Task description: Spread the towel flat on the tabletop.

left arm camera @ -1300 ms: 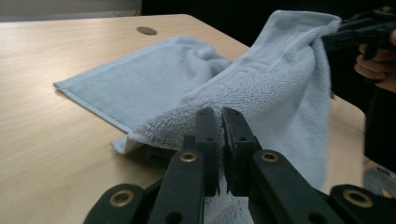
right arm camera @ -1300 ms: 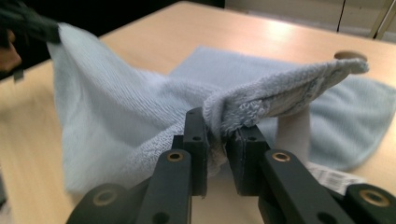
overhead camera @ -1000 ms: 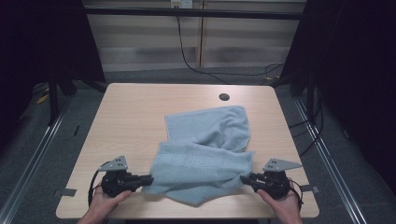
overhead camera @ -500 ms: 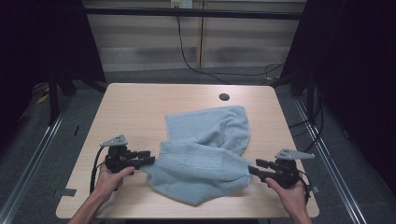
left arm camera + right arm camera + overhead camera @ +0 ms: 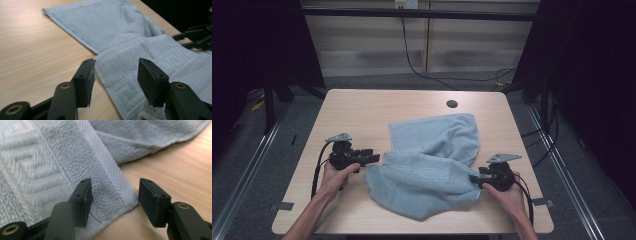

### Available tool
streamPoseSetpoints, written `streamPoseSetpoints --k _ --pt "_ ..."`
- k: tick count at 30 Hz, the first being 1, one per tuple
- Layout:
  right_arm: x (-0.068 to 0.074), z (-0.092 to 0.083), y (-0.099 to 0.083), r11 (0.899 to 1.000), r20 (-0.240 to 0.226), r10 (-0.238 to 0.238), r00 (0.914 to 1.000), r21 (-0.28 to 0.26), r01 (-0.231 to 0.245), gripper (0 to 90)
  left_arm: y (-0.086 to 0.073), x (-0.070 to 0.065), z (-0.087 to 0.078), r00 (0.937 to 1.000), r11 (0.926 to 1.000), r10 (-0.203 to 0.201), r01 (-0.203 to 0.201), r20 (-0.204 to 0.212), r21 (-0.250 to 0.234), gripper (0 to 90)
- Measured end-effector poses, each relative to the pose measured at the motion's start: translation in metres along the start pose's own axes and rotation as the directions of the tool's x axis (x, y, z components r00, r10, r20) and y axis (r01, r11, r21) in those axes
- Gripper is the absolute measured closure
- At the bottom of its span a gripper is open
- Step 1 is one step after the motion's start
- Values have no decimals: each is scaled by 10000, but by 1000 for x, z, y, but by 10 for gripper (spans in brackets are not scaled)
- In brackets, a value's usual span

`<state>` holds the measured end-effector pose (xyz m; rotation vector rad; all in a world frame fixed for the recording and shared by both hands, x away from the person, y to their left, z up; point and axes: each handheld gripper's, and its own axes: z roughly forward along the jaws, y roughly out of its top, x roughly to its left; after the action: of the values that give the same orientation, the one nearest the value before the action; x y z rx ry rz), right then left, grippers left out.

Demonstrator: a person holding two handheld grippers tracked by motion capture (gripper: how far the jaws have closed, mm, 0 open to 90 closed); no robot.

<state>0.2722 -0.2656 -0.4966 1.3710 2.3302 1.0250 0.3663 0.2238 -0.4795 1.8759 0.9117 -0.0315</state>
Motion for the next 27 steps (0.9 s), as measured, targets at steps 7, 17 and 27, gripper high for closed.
streamPoseSetpoints --k 7,17,27 --pt "9 3 -3 9978 292 -663 9974 71 661 557 -4 -2 24 9993 9990 1 16 -366 443 401" --pt "14 4 5 9966 -1421 90 9898 -795 -205 843 -17 -23 31 9976 9861 514 -580 458 1559 442" --pt "20 -29 24 9719 -1766 12 9843 -2315 -427 841 -32 -49 21 9862 9612 1373 -1553 928 2278 878"
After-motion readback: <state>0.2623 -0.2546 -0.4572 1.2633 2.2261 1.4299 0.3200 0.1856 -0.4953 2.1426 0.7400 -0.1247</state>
